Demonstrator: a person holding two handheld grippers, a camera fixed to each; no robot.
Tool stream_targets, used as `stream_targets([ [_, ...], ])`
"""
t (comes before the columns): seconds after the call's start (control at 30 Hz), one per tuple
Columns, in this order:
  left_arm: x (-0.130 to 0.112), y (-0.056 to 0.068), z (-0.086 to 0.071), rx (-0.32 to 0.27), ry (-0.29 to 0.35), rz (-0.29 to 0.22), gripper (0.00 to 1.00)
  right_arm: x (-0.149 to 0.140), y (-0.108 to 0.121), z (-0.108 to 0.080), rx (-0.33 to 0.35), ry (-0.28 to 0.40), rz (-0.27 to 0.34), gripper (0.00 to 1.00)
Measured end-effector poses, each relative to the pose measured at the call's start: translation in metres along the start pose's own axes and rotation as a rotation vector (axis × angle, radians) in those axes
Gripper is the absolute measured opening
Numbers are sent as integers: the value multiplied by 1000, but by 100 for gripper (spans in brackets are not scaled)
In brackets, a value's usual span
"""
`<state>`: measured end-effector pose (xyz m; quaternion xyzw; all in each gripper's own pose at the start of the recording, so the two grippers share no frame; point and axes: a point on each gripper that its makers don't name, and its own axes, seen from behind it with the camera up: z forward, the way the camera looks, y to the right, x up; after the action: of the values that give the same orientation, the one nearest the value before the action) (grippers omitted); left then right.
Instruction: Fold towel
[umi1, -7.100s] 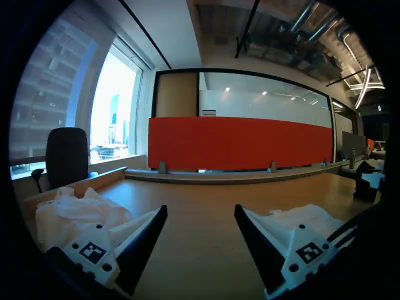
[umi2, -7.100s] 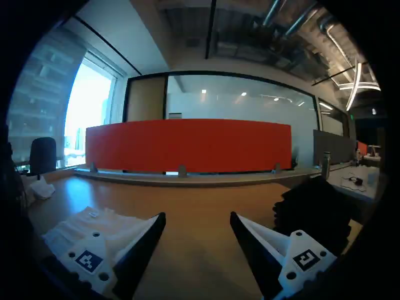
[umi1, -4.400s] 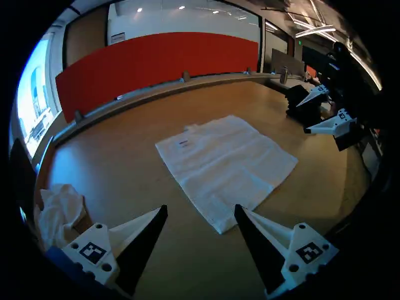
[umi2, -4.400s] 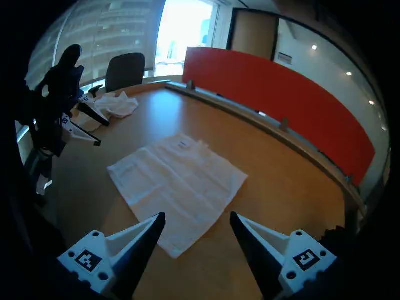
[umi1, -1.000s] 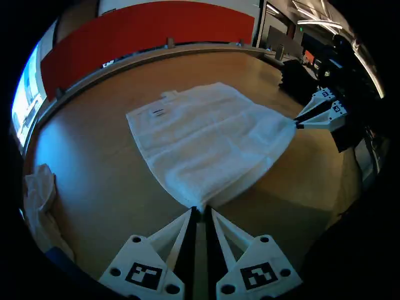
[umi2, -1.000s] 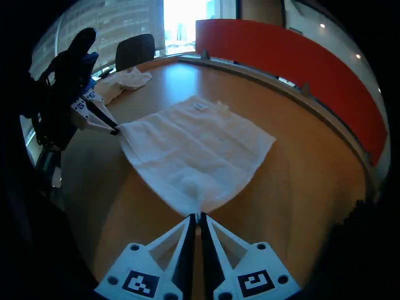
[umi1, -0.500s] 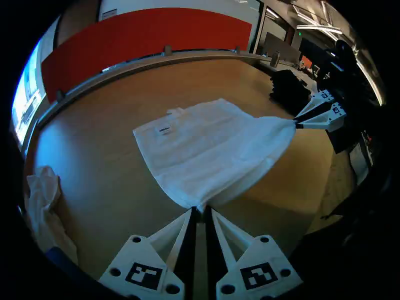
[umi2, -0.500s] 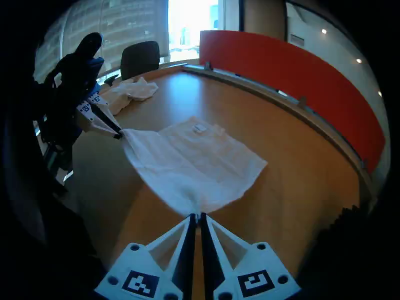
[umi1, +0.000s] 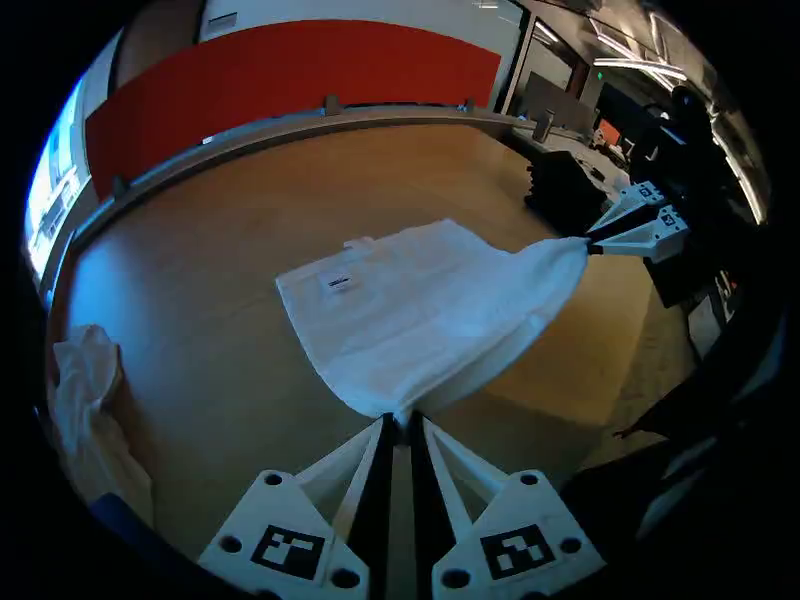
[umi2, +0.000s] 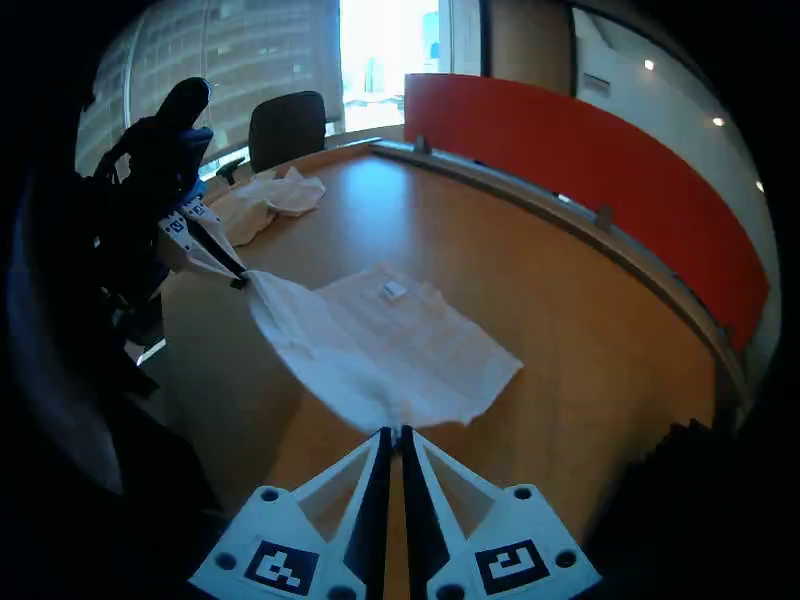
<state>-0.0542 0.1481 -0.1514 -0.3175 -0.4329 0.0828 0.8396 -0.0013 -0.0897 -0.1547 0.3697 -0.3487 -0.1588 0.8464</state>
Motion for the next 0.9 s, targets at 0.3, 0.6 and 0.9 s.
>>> stream_targets([
  [0.3, -3, 10, -12, -20, -9, -16, 12, -1, -8, -11, 15, -13, -7, 7],
  [0.6, -4, 12, -10, -20, -11, -16, 12, -3, -9, -10, 14, -18, -7, 7],
  [0.9, 5, 4, -2, -12, -8, -34, 12, 2, 2, 2, 1, -19, -13, 7],
])
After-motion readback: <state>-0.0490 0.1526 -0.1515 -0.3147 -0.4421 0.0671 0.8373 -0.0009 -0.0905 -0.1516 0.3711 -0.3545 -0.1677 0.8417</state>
